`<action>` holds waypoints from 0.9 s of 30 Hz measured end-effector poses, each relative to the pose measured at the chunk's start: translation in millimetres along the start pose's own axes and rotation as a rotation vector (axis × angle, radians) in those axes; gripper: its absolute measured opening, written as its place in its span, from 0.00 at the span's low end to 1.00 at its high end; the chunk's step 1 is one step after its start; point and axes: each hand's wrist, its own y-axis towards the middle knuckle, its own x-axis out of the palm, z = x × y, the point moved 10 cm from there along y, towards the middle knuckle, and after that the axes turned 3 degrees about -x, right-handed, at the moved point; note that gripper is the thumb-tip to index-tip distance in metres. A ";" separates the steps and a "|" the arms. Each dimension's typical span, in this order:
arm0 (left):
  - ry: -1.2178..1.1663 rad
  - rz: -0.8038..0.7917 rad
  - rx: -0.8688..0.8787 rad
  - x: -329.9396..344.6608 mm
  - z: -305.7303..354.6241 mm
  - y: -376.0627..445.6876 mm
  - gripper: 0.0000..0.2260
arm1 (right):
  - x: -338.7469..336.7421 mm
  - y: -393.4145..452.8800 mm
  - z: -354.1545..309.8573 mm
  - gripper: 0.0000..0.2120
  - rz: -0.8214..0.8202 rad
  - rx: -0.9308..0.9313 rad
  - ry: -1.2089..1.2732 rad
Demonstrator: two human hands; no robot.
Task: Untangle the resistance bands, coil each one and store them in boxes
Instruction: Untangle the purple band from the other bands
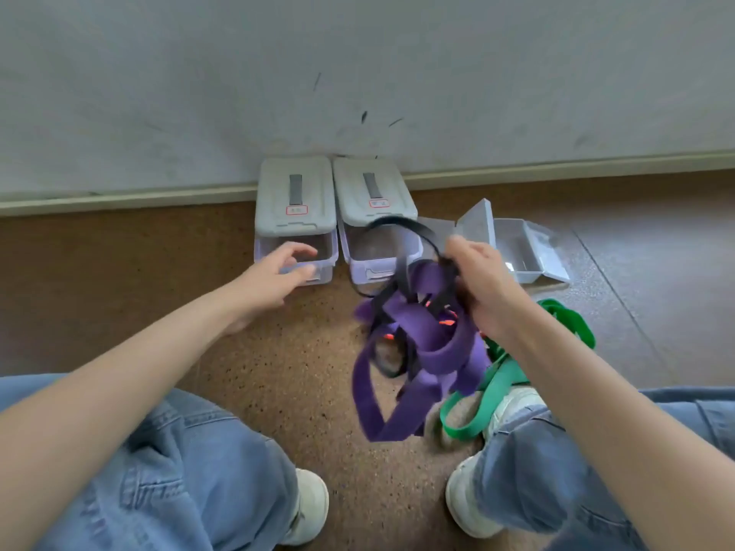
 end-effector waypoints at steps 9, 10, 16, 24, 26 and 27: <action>-0.299 -0.051 0.280 73.3 62.5 -9.6 0.08 | 1.1 -7.4 9.0 0.06 -0.095 0.189 0.443; -0.358 -0.004 0.254 64.5 62.3 -8.0 0.08 | -7.0 -6.2 5.3 0.06 -0.073 0.139 0.255; -0.639 0.032 0.101 34.8 60.6 -7.0 0.10 | 12.2 -18.5 11.3 0.23 -0.314 0.021 -0.318; -0.924 -0.053 0.068 12.2 75.5 -11.8 0.09 | 10.4 -16.6 -2.5 0.06 -0.107 -0.240 -0.592; -0.635 0.102 0.061 -15.5 61.4 -6.1 0.10 | -28.3 -8.1 -1.4 0.09 0.063 -0.097 -0.440; -0.337 0.232 0.052 -33.1 51.3 -3.3 0.10 | -45.3 -6.5 -1.2 0.10 0.134 -0.031 -0.325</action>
